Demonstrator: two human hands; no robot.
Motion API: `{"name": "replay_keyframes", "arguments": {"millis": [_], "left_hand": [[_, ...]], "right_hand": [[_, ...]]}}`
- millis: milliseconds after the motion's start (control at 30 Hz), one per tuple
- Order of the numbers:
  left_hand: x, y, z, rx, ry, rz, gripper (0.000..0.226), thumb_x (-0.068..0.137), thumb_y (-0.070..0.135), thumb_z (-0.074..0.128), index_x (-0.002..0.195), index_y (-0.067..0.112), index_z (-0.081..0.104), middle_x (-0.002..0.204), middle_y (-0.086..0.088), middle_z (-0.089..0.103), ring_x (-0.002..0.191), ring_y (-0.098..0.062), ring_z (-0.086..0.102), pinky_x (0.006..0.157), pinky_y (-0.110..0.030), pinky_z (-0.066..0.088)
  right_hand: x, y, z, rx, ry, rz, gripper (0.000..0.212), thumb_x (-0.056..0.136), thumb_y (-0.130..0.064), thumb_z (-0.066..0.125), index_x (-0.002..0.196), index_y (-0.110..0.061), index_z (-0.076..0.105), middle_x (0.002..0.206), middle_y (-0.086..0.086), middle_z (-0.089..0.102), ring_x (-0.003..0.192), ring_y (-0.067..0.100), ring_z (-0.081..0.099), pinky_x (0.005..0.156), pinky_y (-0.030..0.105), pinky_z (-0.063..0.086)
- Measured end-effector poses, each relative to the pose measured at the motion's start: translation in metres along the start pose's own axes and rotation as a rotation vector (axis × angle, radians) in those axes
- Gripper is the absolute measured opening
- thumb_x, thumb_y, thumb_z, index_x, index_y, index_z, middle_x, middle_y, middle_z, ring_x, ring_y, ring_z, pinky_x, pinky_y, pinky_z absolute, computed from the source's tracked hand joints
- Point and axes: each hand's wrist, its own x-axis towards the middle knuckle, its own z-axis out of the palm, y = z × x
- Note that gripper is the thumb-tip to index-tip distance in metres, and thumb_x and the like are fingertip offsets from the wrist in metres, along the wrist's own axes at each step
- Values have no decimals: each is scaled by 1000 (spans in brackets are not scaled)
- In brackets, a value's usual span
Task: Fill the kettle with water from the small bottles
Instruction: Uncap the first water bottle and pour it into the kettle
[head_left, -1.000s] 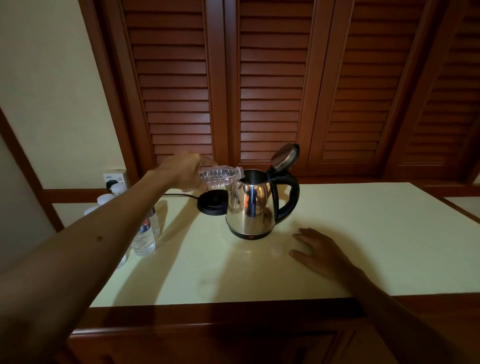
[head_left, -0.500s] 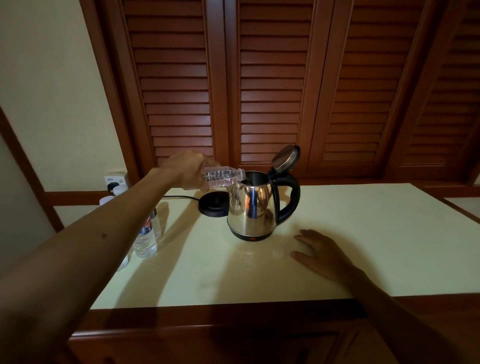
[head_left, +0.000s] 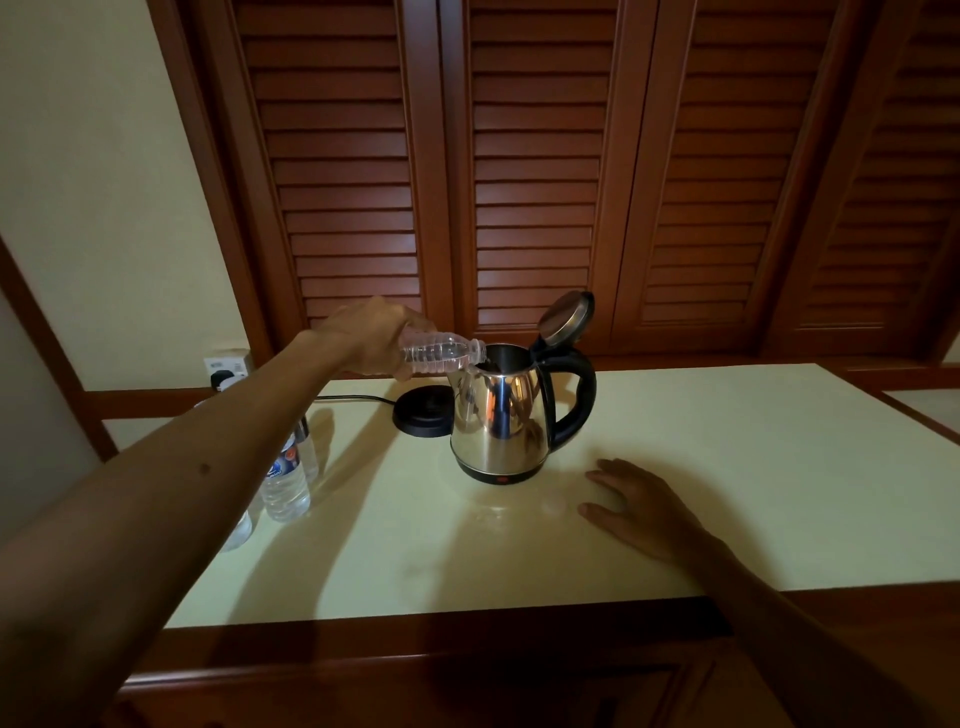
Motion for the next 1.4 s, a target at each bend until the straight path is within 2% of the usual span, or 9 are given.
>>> {"name": "replay_keyframes", "arguments": {"millis": [133, 267, 533, 700, 900, 1133, 1400], "left_hand": [[3, -1, -2, 30, 3, 12, 71, 77, 23, 80, 141, 32, 51, 124, -1, 65, 112, -23, 59, 76, -32, 39], [3, 0, -5, 38, 0, 24, 71, 77, 24, 80, 141, 32, 50, 126, -2, 65, 113, -23, 58, 78, -31, 39], [3, 4, -10, 94, 6, 47, 71, 74, 26, 81, 139, 34, 53, 126, 1, 64, 113, -23, 57, 73, -33, 36], [4, 5, -13, 128, -5, 40, 74, 71, 28, 81, 139, 35, 52, 127, 2, 63, 115, -24, 56, 75, -36, 39], [6, 11, -18, 243, -12, 40, 78, 74, 32, 81, 144, 36, 46, 128, -1, 62, 118, -25, 56, 86, -40, 45], [7, 16, -24, 283, -15, 45, 77, 76, 30, 81, 143, 38, 45, 125, 0, 63, 118, -24, 56, 85, -38, 43], [12, 18, -23, 348, -11, 21, 69, 75, 33, 81, 137, 27, 52, 116, -2, 63, 101, -22, 59, 82, -37, 49]], "right_hand": [[1, 1, 1, 2, 4, 1, 68, 86, -68, 48, 143, -29, 45, 155, -5, 34, 144, 14, 26, 116, 33, 22], [1, 1, 0, -3, 8, -1, 68, 87, -66, 49, 143, -28, 45, 155, -5, 34, 143, 14, 27, 115, 32, 22], [2, 2, 2, 9, 3, 7, 68, 86, -67, 48, 142, -30, 45, 155, -7, 33, 144, 13, 25, 116, 33, 22], [3, 4, 4, 14, 4, 0, 68, 86, -67, 48, 142, -30, 45, 155, -6, 33, 144, 13, 26, 116, 34, 23], [3, 5, 5, 21, 15, -1, 68, 86, -67, 49, 142, -29, 46, 155, -7, 33, 144, 13, 25, 117, 33, 22], [3, 7, 6, 37, 6, 0, 70, 85, -69, 48, 142, -29, 46, 155, -6, 33, 144, 13, 25, 117, 34, 22], [5, 8, 7, 23, 7, 1, 70, 84, -71, 47, 141, -31, 46, 155, -7, 33, 144, 12, 26, 118, 34, 22]]}}
